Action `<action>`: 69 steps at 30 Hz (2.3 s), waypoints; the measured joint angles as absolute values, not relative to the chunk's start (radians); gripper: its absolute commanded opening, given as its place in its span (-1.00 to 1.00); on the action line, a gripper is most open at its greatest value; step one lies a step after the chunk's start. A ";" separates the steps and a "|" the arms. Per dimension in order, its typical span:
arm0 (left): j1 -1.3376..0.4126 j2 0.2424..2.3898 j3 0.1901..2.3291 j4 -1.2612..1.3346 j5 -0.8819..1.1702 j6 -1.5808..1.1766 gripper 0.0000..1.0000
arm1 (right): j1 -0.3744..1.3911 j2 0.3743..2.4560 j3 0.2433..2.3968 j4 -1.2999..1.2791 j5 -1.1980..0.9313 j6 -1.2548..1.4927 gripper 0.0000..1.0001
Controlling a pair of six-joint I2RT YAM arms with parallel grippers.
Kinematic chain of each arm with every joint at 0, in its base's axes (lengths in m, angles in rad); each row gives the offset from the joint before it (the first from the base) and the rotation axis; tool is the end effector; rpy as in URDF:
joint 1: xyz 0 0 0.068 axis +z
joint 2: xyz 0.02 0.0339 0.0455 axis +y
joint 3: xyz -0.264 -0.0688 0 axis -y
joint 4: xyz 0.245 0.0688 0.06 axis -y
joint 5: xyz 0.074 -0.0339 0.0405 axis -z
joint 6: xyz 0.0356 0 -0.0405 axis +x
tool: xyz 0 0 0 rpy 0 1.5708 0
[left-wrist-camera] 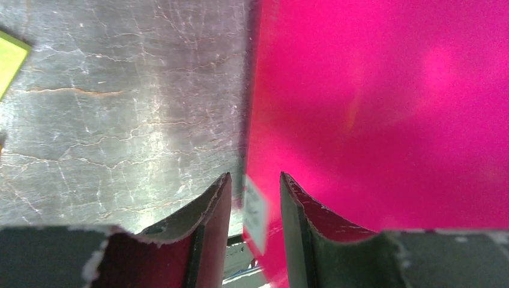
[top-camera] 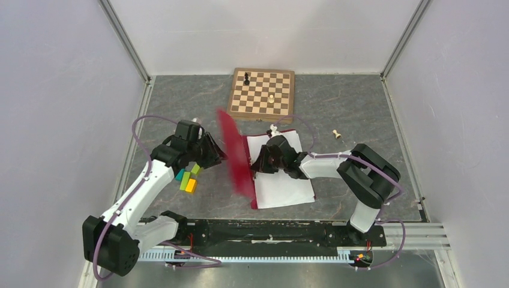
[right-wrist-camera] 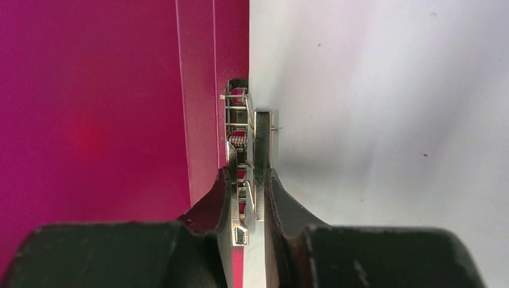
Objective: Put the files into the folder
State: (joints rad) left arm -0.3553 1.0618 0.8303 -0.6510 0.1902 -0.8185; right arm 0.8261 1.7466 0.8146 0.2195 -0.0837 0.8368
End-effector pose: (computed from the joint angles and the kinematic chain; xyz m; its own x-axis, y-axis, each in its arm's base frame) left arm 0.1972 -0.0803 0.2621 -0.8264 -0.4581 -0.3274 -0.2183 0.7967 -0.5636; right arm 0.2305 0.2544 0.1409 -0.8727 0.1449 -0.4663 -0.1906 0.7781 0.5985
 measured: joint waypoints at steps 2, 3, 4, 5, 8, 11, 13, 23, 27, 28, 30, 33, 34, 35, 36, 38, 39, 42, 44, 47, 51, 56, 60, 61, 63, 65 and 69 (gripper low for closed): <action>-0.363 1.062 0.834 -0.647 0.193 -0.818 -0.15 | 0.836 1.756 0.825 0.233 -0.089 0.859 -0.57; -0.369 1.062 0.834 -0.648 0.193 -0.817 -0.15 | 0.845 1.758 0.834 0.238 -0.093 0.873 -0.51; -0.374 1.063 0.834 -0.650 0.193 -0.817 -0.15 | 0.851 1.758 0.839 0.244 -0.100 0.880 -0.44; -0.378 1.063 0.834 -0.649 0.193 -0.817 -0.15 | 0.859 1.758 0.841 0.248 -0.106 0.884 -0.41; -0.391 1.067 0.838 -0.649 0.193 -0.817 -0.15 | 0.870 1.758 0.842 0.246 -0.110 0.889 -0.29; -0.410 1.076 0.849 -0.649 0.190 -0.817 -0.15 | 0.871 1.750 0.842 0.237 -0.115 0.890 -0.19; -0.429 1.085 0.859 -0.648 0.187 -0.817 -0.15 | 0.871 1.735 0.842 0.215 -0.115 0.886 -0.14; -0.529 1.136 0.889 -0.633 0.159 -0.818 -0.15 | 0.863 1.537 0.814 0.116 -0.053 0.817 0.03; -0.567 1.171 0.891 -0.619 0.148 -0.819 -0.16 | 0.849 1.475 0.793 0.083 -0.023 0.786 0.12; -0.574 1.178 0.892 -0.617 0.144 -0.820 -0.15 | 0.845 1.462 0.785 0.073 -0.015 0.778 0.15; -0.591 1.199 0.904 -0.617 0.133 -0.826 -0.15 | 0.834 1.427 0.768 0.039 0.007 0.759 0.25; -0.620 1.243 0.935 -0.601 0.129 -0.830 -0.15 | 0.802 1.348 0.742 -0.029 0.049 0.723 0.38; -0.630 1.260 0.944 -0.590 0.128 -0.833 -0.15 | 0.787 1.318 0.736 -0.051 0.063 0.710 0.44; -0.638 1.276 0.951 -0.582 0.128 -0.834 -0.15 | 0.773 1.291 0.731 -0.071 0.078 0.700 0.49; -0.647 1.296 0.957 -0.570 0.128 -0.834 -0.15 | 0.752 1.255 0.725 -0.094 0.093 0.685 0.52; -0.662 1.338 0.968 -0.553 0.126 -0.836 -0.15 | 0.711 1.186 0.710 -0.129 0.117 0.661 0.58; -0.671 1.364 0.974 -0.542 0.125 -0.837 -0.15 | 0.693 1.159 0.704 -0.141 0.126 0.652 0.59; -0.692 1.438 0.985 -0.515 0.125 -0.837 -0.15 | 0.627 1.082 0.682 -0.183 0.146 0.624 0.62; -0.701 1.480 0.988 -0.498 0.125 -0.838 -0.16 | 0.601 1.055 0.674 -0.209 0.162 0.605 0.63; -0.712 1.534 0.990 -0.477 0.126 -0.838 -0.15 | 0.596 1.050 0.672 -0.234 0.173 0.577 0.62; -0.724 1.603 0.993 -0.454 0.126 -0.836 -0.15 | 0.596 1.083 0.651 -0.237 0.167 0.543 0.61; -0.724 1.669 0.993 -0.455 0.105 -0.822 -0.15 | 0.594 1.128 0.567 -0.232 0.154 0.522 0.61; -0.715 1.702 0.994 -0.455 0.102 -0.797 -0.15 | 0.595 1.139 0.535 -0.241 0.155 0.519 0.62; -0.714 1.706 0.997 -0.456 0.103 -0.791 -0.16 | 0.595 1.138 0.533 -0.241 0.158 0.519 0.62; -0.713 1.709 1.006 -0.461 0.102 -0.780 -0.15 | 0.595 1.135 0.526 -0.236 0.163 0.519 0.62; -0.713 1.710 1.015 -0.466 0.099 -0.769 -0.14 | 0.595 1.134 0.521 -0.233 0.163 0.519 0.63; -0.713 1.710 1.019 -0.475 0.094 -0.755 -0.11 | 0.595 1.134 0.518 -0.230 0.163 0.515 0.69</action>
State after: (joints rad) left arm -0.7128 1.7103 1.0191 -0.4747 0.0944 -0.7551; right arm 0.5945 1.1339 0.5182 -0.2302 0.1631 0.5152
